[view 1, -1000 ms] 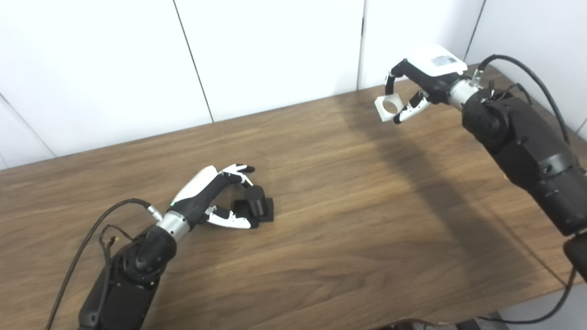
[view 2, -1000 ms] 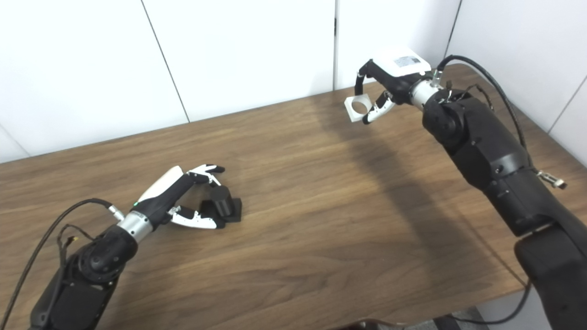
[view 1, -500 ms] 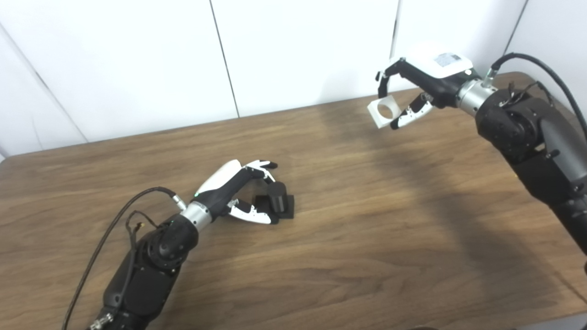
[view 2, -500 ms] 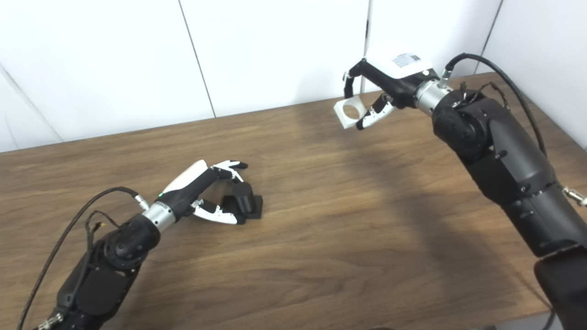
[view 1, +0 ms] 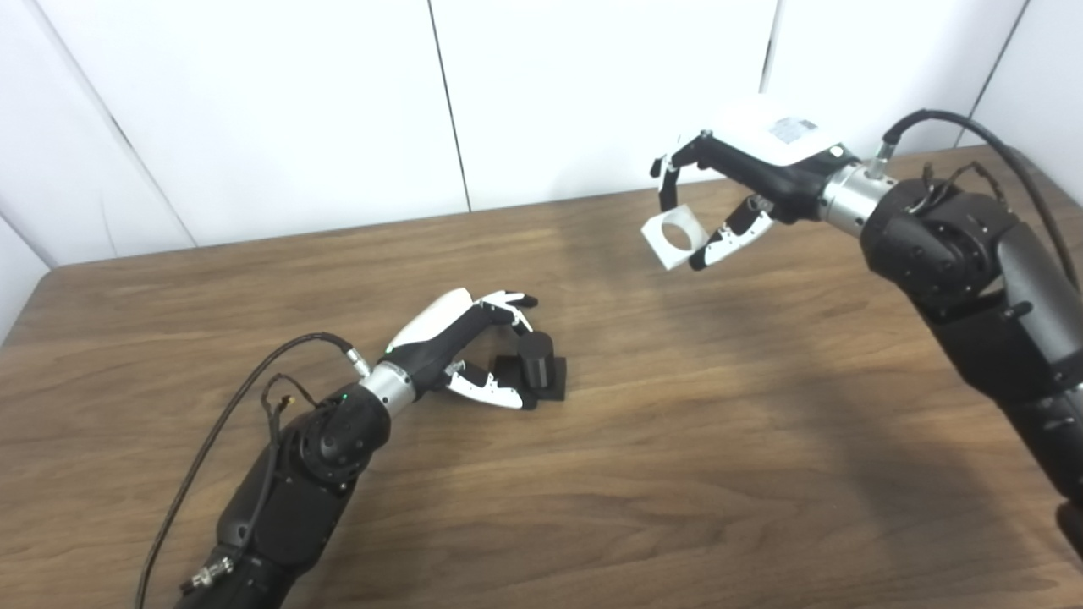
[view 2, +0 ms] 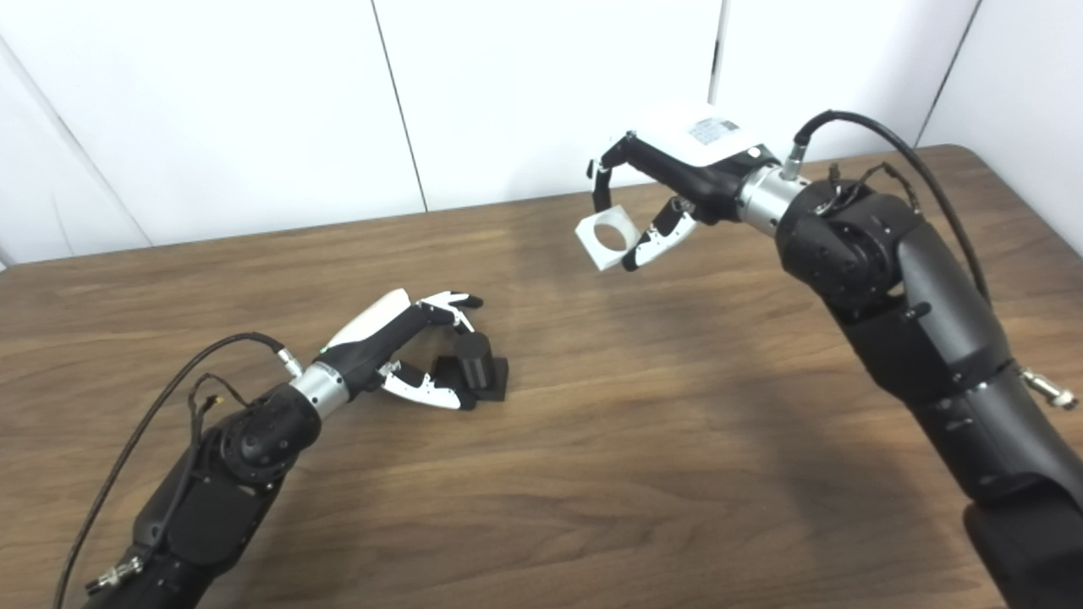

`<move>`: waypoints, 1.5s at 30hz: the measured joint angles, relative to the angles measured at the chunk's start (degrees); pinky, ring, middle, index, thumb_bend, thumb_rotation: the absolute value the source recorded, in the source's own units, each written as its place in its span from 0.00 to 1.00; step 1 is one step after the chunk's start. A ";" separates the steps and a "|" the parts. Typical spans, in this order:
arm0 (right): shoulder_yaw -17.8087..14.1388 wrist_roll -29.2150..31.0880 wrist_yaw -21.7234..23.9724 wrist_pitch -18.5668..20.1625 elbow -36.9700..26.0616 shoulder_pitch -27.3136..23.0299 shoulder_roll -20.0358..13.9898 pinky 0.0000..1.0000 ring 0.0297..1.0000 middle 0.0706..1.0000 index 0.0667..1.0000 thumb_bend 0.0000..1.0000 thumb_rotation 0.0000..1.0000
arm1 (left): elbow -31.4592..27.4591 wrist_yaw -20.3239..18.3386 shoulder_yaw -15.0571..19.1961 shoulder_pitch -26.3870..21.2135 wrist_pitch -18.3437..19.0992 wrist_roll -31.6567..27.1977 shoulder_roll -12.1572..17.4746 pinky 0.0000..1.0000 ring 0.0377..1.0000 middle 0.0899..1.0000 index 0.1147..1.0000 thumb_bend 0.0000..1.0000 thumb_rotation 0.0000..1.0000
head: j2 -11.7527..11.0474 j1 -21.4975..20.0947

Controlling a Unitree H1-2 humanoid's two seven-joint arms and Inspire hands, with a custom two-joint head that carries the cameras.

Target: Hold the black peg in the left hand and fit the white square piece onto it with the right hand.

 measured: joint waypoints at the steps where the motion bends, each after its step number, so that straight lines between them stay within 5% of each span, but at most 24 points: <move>1: 0.04 0.00 0.11 -0.03 -0.10 0.00 0.37 0.62 0.74 0.73 0.44 0.52 0.14 | 0.00 0.00 0.00 -0.01 0.02 0.00 0.00 0.95 0.97 0.91 0.43 0.52 0.07 | 0.00 0.00; 45: 8.35 -1.93 3.75 -1.67 0.84 -1.55 12.31 0.62 0.73 0.72 0.44 0.52 0.14 | 0.39 0.01 -0.26 -0.30 0.73 -0.14 -0.46 0.95 0.97 0.90 0.43 0.52 0.07 | -0.09 2.72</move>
